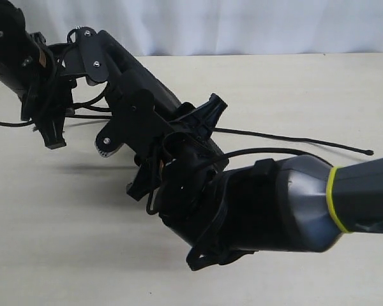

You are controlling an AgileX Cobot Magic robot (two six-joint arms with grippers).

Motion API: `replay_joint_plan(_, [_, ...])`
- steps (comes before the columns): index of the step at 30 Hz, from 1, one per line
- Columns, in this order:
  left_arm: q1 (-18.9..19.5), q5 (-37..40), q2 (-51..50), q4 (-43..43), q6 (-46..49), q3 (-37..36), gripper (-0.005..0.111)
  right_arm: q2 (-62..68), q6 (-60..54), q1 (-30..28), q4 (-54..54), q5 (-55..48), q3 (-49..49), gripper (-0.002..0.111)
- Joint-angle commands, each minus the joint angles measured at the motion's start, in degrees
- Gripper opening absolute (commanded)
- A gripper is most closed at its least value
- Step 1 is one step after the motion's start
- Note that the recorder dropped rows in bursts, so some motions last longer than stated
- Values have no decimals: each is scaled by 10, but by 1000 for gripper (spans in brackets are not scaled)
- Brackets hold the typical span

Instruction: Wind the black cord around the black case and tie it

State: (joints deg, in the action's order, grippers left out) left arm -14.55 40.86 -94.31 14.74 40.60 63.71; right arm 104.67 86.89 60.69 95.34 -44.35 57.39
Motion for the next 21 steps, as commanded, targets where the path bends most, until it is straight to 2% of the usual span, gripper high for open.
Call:
replay_joint_plan(1, [-2,12,0,8,-6,6,0,-11,-8,0,15,-61,2,4])
replay_joint_plan(6, [-2,24,0,7,-40,24,0,-11,-8,0,15,-47,2,4])
replay_joint_plan(14, [-2,-41,0,-101,-45,45,0,-11,-1,0,-8,45,2,4])
replay_joint_plan(19, [-2,-81,0,-147,-45,45,0,-11,-3,0,-28,56,2,5])
replay_joint_plan(21, [-2,-86,0,-147,-45,45,0,-11,-1,0,-32,57,2,12])
